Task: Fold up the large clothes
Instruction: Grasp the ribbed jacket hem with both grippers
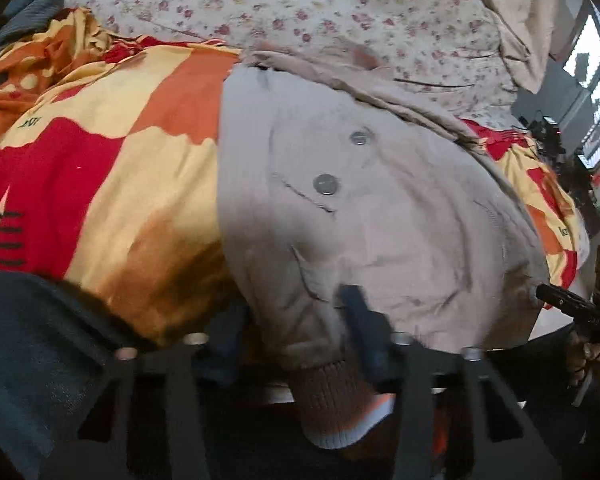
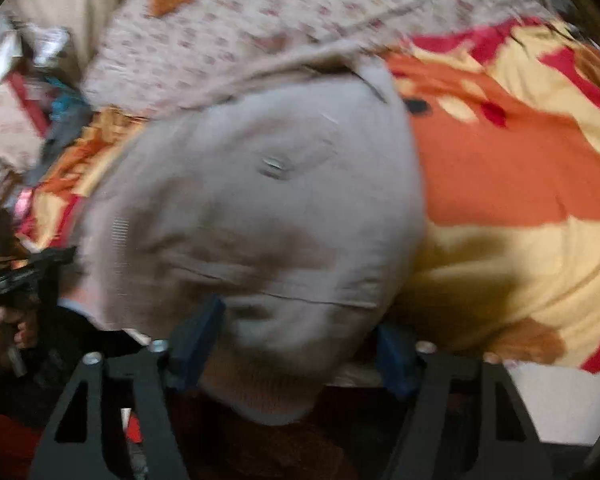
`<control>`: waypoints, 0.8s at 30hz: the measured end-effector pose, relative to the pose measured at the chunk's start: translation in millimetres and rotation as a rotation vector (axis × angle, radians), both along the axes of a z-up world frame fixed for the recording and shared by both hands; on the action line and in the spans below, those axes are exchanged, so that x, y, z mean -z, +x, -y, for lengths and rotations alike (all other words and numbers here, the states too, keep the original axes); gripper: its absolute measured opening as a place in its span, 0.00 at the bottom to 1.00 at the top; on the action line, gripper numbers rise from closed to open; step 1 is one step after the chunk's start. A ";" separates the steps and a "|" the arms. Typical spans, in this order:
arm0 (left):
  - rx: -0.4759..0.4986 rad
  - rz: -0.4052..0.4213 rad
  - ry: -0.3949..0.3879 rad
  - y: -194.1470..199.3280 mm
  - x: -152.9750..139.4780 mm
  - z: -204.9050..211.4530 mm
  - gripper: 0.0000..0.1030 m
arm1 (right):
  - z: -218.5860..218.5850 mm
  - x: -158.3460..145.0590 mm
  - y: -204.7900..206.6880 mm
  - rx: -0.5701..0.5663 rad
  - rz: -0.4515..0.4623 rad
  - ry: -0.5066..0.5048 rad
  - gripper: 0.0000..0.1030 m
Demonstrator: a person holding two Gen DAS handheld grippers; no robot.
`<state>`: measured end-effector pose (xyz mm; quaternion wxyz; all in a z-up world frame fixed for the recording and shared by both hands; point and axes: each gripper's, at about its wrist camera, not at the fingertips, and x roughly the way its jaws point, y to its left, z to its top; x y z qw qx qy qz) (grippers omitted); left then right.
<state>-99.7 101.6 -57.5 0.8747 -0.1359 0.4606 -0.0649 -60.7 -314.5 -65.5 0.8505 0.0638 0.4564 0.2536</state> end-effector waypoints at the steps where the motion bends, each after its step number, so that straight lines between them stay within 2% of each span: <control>1: 0.005 0.002 0.009 0.3 0.5 1.8 0.27 | 0.0 -0.6 1.5 0.000 0.001 0.003 0.69; 4: -0.001 -0.007 0.019 2.5 2.7 3.3 0.27 | 4.3 10.1 7.7 0.031 -0.057 -0.007 0.66; 11: 0.019 -0.046 0.017 4.2 7.7 5.7 0.28 | -2.1 10.3 6.2 -0.001 -0.051 -0.027 0.64; 14: 0.012 -0.006 0.015 0.7 -0.4 4.1 0.03 | 1.1 2.5 5.2 0.024 -0.018 -0.029 0.23; 15: 0.008 0.013 0.018 -1.0 -4.4 3.6 0.02 | 2.7 -0.9 4.2 0.033 -0.008 -0.018 0.16; 18: 0.009 0.065 0.011 -5.4 -13.3 2.1 0.02 | 6.1 -7.6 1.8 0.030 0.017 0.022 0.15; 22: 0.013 0.032 -0.005 2.6 -6.7 1.7 0.04 | 1.4 2.9 6.7 0.002 -0.029 -0.002 0.15; 24: 0.006 -0.003 -0.008 8.0 -1.6 1.1 0.09 | -0.7 8.8 8.6 0.003 -0.055 -0.019 0.27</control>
